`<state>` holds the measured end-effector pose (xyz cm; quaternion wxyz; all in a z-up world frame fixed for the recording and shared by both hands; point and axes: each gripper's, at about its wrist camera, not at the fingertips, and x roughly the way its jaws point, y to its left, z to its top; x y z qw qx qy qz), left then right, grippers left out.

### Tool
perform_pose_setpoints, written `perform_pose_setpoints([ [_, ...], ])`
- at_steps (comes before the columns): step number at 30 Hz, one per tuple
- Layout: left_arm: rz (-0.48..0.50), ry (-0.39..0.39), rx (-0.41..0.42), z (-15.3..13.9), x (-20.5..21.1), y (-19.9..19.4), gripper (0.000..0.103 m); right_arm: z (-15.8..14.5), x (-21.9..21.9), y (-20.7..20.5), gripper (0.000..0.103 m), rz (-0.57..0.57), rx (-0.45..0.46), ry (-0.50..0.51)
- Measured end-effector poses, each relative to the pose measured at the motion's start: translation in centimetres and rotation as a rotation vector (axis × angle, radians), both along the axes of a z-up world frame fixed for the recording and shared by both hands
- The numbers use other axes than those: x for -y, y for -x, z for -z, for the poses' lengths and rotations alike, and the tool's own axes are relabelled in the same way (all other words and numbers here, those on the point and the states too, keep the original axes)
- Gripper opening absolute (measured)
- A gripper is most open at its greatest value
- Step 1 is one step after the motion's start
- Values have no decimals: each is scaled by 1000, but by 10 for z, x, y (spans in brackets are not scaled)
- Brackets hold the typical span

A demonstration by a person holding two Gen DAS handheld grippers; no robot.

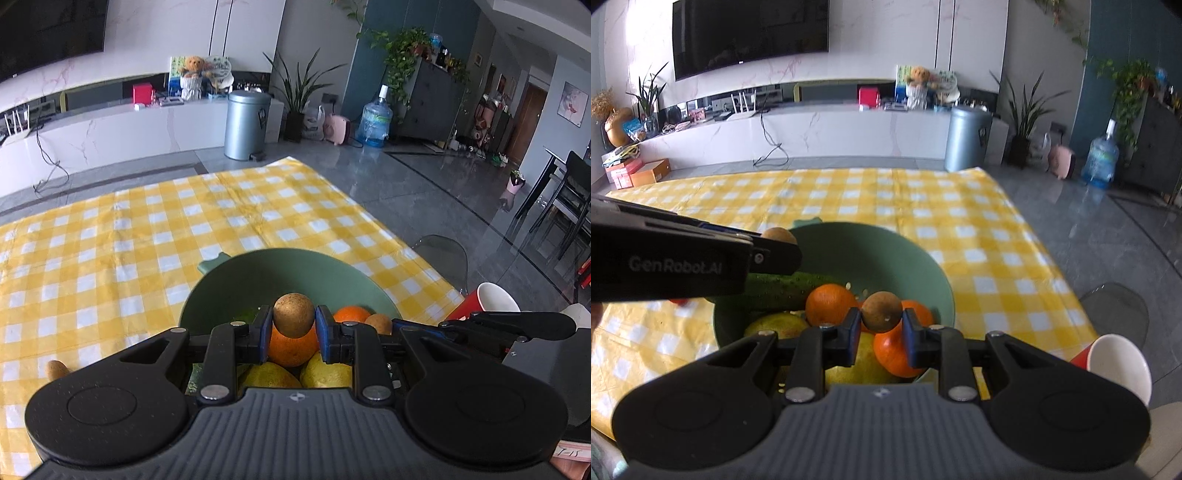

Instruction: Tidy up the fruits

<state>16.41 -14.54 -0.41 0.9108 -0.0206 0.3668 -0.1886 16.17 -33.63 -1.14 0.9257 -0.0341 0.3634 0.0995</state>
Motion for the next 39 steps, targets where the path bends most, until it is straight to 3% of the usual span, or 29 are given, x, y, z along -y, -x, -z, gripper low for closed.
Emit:
perform_pose_setpoints([
  [8,-6,6,-50,11,-1,-8,28,1,-6,-1,20,7,4,30],
  [22,-22,25,-84,17,-6,-11,28,0,-2,0,20,-4,16,-3],
  [31,-43,35,-62,4,-9,-3,50,1,-5,1,20,-43,16,-9],
  [39,-73,-16,-34,-7,-15,11,56,3,-11,0,21,-60,-7,16],
])
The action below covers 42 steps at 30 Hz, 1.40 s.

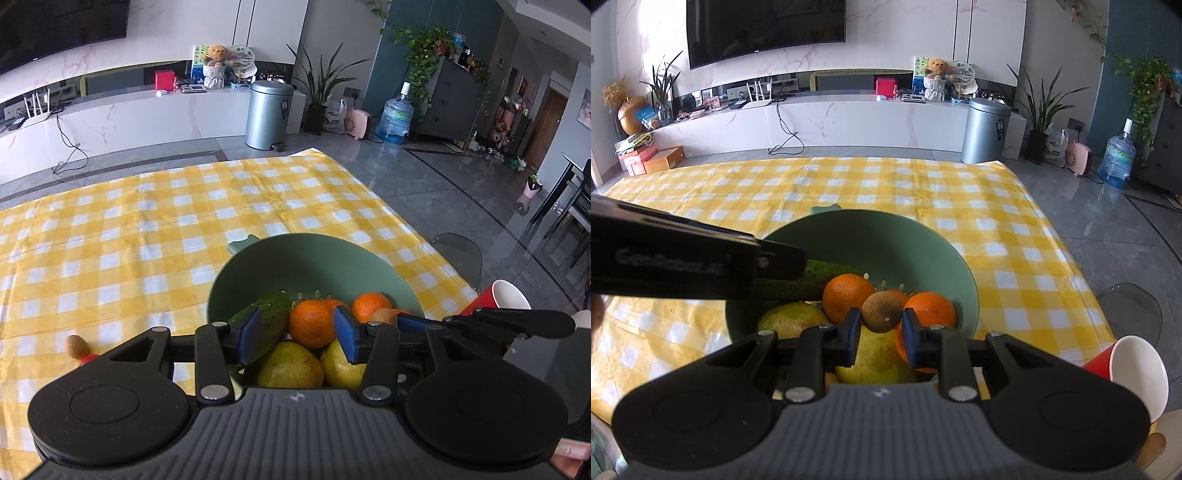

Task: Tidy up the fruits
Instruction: 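Withdraw both grippers from the colander toward the red fruit and kiwi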

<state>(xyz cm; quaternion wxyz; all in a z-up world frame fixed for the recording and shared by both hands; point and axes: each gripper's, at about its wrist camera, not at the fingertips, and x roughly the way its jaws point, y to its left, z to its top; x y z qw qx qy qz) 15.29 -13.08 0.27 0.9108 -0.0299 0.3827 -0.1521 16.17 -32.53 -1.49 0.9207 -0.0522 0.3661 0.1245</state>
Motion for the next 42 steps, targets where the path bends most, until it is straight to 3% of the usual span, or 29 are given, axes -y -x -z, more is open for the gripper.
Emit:
perform_pose_setpoints([
  [13,-29,-44,17,-9,-15,22,64,-3,-2,5,25,-6,25,7],
  [22,-58,-67,55,-18,-35,39,68,-17,-5,25,45,38,147,25],
  [26,-83,-60,72,-21,-50,45,70,-25,-10,41,61,67,206,-20],
  [30,-105,-53,83,-20,-63,51,71,-29,-27,58,69,66,264,-55],
  [42,-158,-30,110,-11,-104,63,72,-12,-92,86,70,-63,221,-76],
])
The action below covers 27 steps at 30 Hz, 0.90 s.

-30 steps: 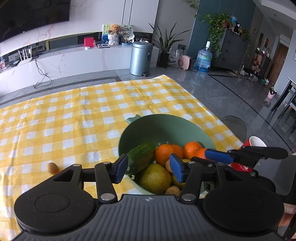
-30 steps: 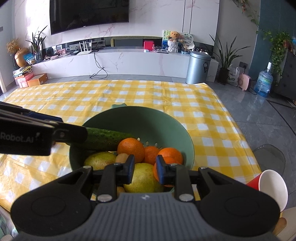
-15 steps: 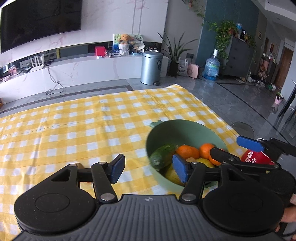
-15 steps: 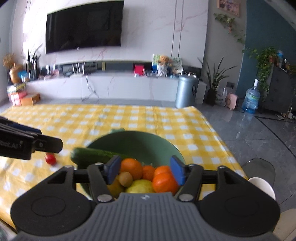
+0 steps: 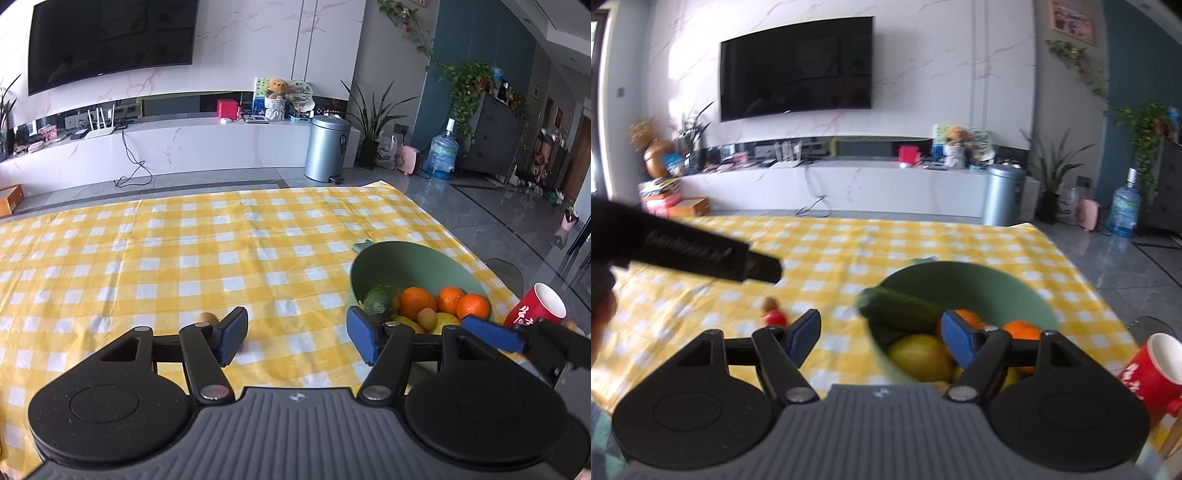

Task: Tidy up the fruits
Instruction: 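Withdraw both grippers from the colander toward the red fruit and kiwi, then grasp the red fruit with the left gripper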

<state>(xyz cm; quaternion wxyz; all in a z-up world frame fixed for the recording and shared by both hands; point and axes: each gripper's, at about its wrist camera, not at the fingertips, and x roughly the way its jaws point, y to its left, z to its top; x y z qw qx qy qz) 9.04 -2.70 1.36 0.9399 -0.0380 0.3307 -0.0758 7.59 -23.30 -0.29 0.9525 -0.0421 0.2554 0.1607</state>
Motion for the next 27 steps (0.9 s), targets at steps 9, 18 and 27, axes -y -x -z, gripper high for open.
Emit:
perform_pose_setpoints([
  [9,-25,59,-12,16,-26,-2,72,17,-35,-9,54,-76,-76,26],
  [18,-42,127,-30,40,-46,-11,68,39,-61,-31,33,-90,-136,57],
  [27,-44,137,-37,63,-58,-24,59,56,-75,-58,28,-60,-178,36],
])
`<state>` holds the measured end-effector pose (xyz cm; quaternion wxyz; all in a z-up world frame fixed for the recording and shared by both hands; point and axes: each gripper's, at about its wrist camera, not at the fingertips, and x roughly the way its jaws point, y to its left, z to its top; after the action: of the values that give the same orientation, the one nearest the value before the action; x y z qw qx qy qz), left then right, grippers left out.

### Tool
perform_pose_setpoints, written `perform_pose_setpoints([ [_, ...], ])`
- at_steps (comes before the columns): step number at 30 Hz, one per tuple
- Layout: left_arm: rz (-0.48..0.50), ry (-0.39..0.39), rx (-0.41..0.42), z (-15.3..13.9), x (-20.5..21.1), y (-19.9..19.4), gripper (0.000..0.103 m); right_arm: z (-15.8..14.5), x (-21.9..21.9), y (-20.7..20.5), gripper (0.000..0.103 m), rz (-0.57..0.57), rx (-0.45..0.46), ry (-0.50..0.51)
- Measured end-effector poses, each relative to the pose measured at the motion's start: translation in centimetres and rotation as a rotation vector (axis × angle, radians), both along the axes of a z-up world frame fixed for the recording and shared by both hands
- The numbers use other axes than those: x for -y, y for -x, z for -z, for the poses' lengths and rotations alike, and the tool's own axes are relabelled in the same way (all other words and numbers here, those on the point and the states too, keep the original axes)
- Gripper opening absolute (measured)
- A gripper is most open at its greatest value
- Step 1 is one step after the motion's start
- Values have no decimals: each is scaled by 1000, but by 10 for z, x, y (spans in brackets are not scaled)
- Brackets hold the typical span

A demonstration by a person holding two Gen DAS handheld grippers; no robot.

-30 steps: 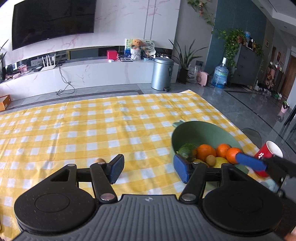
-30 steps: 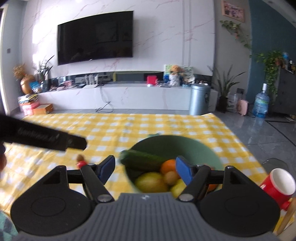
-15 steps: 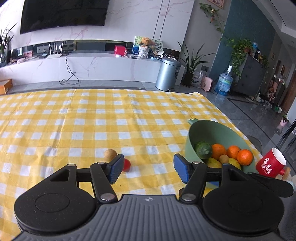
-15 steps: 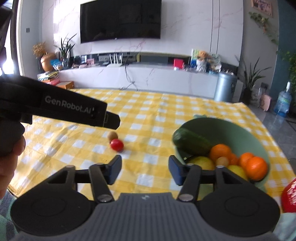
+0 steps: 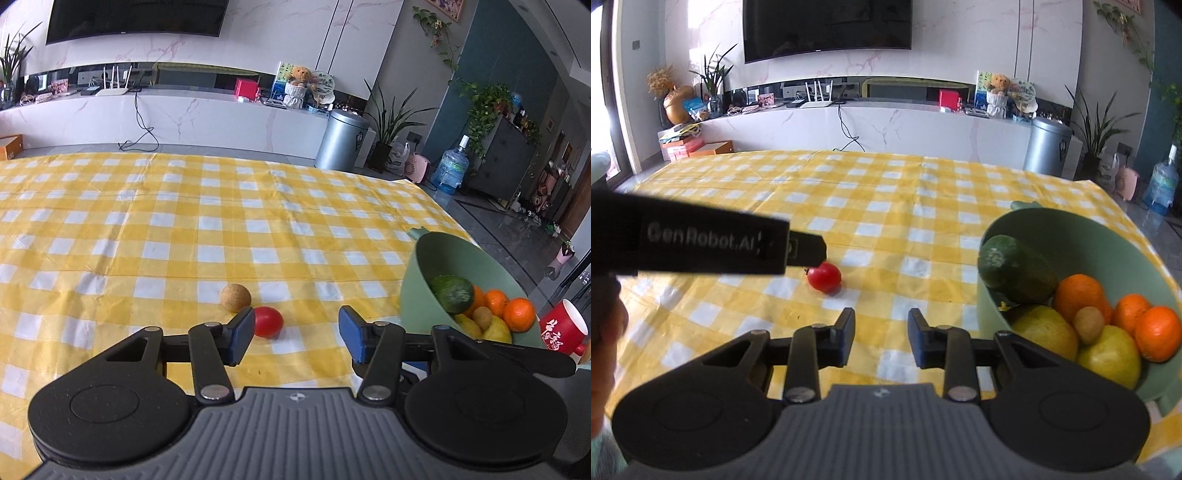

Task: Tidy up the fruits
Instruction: 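Grasp the red fruit with the left gripper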

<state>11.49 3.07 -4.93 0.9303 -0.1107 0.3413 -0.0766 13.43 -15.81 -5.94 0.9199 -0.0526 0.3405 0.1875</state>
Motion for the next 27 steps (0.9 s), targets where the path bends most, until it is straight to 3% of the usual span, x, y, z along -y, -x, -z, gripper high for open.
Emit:
perform_pose_setpoints([
  [9,-35,50,-15,21,-15,-13,53,18,-7,-21,28,58,-21,-51],
  [17,-60,77,-65,37,-19,-26,52,33,-21,-34,29,19,-41,-63],
  [24,-55,11,-83,46,-5,-37,52,42,-15,-43,29,77,-81,-64],
  [27,-55,0,-93,50,-3,-39,44,43,-15,-43,29,79,-78,-69],
])
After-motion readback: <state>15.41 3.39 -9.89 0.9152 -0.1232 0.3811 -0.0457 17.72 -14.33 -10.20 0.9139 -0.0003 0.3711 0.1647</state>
